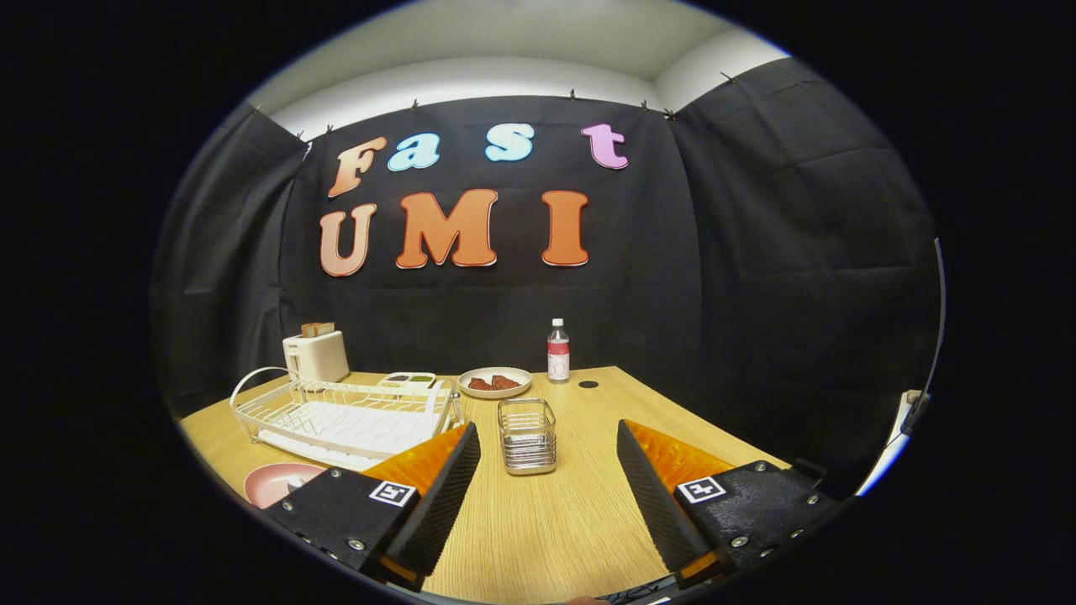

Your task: Take the plate from the dish rack, then take the spoon from the basket and place it into the plate.

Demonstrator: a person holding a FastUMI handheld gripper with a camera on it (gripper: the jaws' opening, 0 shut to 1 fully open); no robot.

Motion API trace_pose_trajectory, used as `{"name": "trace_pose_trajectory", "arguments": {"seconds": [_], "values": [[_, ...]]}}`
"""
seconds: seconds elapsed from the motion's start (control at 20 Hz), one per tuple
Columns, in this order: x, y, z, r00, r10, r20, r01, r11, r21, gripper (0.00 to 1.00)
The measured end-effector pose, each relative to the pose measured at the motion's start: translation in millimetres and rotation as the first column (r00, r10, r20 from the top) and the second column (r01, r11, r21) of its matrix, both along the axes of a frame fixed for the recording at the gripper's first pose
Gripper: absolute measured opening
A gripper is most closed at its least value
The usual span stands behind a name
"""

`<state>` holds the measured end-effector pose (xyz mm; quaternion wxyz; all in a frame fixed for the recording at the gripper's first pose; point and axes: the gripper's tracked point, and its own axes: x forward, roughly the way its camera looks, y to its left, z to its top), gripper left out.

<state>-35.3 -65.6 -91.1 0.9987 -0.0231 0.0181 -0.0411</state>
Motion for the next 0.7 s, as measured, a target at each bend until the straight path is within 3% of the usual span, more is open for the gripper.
{"name": "trace_pose_trajectory", "arguments": {"seconds": [0.7], "values": [[8.6, 8.1, 9.0, 0.999, 0.03, 0.033, -0.029, 0.999, -0.024, 0.97]]}}
